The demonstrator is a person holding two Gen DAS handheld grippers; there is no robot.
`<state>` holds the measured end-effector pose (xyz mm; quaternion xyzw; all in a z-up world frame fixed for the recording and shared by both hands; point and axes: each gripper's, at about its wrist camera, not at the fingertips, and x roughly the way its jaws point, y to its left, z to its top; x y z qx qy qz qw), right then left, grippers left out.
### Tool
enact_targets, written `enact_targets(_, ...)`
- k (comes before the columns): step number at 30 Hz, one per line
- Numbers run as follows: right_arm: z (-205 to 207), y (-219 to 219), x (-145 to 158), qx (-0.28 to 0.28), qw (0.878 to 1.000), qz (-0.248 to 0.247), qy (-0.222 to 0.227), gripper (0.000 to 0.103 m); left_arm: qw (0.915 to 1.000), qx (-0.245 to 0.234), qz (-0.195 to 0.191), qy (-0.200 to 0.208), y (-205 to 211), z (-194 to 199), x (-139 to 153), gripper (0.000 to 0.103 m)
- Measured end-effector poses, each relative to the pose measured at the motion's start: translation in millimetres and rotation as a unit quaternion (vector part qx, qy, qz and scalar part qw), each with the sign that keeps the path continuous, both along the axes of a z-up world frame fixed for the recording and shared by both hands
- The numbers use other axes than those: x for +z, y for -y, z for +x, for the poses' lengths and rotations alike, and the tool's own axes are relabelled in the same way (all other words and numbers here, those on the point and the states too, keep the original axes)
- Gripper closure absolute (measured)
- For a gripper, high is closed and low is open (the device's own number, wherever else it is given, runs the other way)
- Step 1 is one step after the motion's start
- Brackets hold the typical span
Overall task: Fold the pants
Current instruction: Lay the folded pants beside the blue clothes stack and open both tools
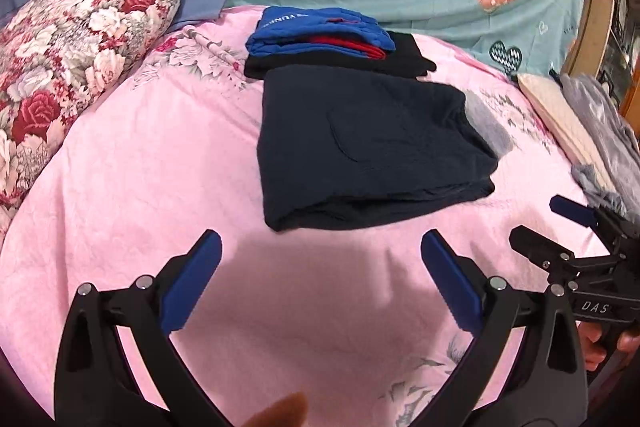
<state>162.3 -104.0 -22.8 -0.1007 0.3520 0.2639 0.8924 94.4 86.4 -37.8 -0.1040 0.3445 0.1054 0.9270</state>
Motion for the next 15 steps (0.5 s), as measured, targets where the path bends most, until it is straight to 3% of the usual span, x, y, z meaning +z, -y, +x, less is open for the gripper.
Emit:
enact_targets(8, -6, -4, -4, 0.017, 1.000, -0.011, -0.004, 0.006, 0.9992, -0.028, 0.027, -0.004, 15, 2, 0, 0.002)
enact_targets(15, -6, -6, -6, 0.017, 1.000, -0.017, -0.005, 0.006, 0.9992, -0.035, 0.016, -0.010, 14, 5, -2, 0.002)
